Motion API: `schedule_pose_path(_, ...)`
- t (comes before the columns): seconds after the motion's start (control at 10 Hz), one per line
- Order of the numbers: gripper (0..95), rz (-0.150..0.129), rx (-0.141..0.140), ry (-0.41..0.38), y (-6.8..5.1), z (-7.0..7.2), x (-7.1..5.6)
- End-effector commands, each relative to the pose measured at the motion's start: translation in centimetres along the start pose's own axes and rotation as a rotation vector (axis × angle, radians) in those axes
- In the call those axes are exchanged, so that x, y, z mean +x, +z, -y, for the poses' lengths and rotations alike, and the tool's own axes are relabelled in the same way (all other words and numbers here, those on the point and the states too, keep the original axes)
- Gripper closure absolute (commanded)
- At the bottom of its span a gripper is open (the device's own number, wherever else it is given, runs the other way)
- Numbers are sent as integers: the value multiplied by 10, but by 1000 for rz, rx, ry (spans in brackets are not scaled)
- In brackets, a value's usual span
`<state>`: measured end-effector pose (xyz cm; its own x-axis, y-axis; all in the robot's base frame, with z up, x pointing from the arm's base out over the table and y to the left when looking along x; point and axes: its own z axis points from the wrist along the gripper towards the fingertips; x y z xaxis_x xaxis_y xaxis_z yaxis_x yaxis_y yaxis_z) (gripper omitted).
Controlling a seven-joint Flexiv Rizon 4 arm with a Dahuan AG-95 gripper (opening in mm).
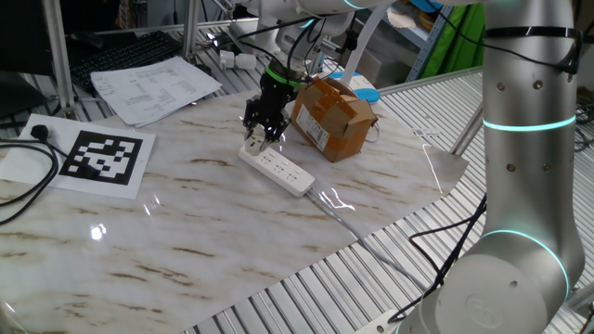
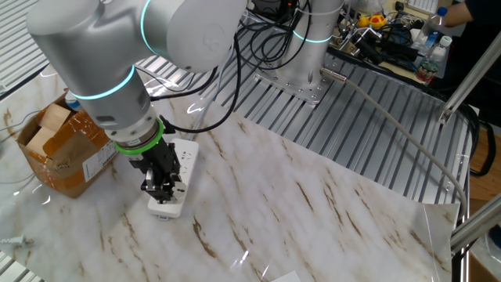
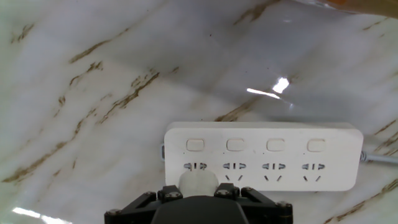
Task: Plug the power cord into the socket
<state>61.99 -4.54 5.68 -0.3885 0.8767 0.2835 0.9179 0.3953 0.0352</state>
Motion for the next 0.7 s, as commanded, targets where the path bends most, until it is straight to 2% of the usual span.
schedule_pose_path(0.1, 950, -10, -1, 5, 0, 1, 0)
schedule_pose_path(0.2, 950, -17, -4, 9, 1, 1, 0)
schedule_pose_path(0.3, 950, -36, -2, 17, 1, 1, 0)
schedule_pose_path(0.7, 950, -40, -2, 19, 1, 1, 0)
